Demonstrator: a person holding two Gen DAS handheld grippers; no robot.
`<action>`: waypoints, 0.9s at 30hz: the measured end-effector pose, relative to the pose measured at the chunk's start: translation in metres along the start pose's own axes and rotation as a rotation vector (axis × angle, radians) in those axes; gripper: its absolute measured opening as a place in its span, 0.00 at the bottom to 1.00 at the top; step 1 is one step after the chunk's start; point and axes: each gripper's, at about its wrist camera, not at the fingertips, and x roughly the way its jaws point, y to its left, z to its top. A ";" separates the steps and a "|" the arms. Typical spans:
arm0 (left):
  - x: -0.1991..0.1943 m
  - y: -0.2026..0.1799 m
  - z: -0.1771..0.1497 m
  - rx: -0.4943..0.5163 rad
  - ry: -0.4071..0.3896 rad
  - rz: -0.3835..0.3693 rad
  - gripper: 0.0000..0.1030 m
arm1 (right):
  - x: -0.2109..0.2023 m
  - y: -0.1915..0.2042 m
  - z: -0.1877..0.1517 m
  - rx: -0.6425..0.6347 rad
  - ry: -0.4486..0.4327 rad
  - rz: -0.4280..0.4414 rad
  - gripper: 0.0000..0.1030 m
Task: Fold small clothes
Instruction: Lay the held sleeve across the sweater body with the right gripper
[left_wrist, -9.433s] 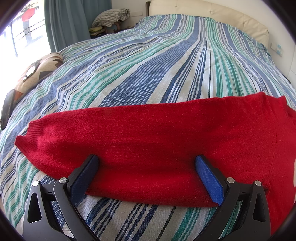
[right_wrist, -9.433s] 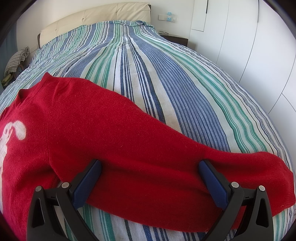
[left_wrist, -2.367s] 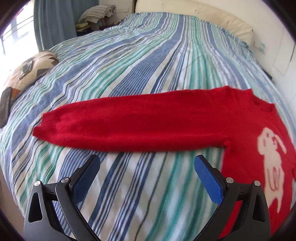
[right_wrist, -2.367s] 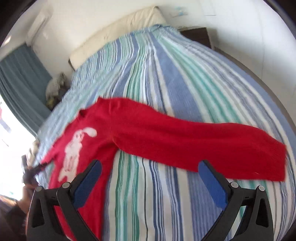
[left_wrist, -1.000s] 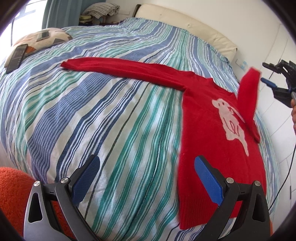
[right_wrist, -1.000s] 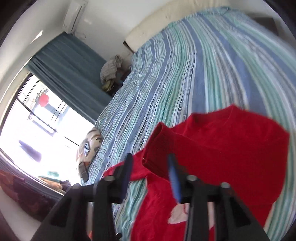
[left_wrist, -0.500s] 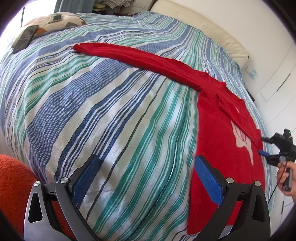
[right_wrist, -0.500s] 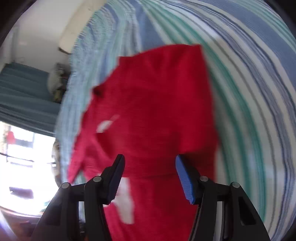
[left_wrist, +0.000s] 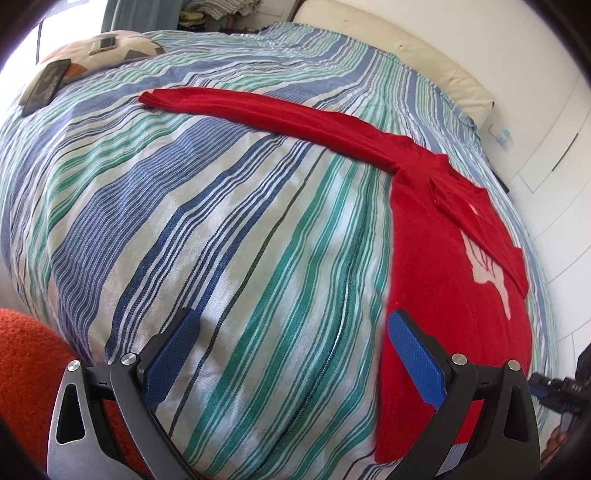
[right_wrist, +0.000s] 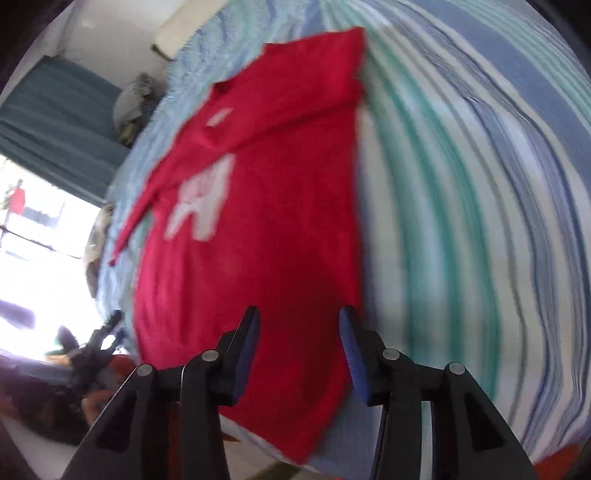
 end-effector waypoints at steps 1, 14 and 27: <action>-0.002 0.000 0.000 0.004 -0.004 0.000 0.99 | -0.009 -0.010 -0.008 0.027 -0.047 -0.035 0.33; -0.024 -0.046 -0.018 0.241 -0.018 -0.094 0.99 | 0.025 0.069 -0.086 -0.167 0.130 0.037 0.55; -0.016 -0.031 -0.011 0.137 0.002 -0.085 0.99 | -0.060 0.121 -0.099 -0.388 -0.292 -0.135 0.56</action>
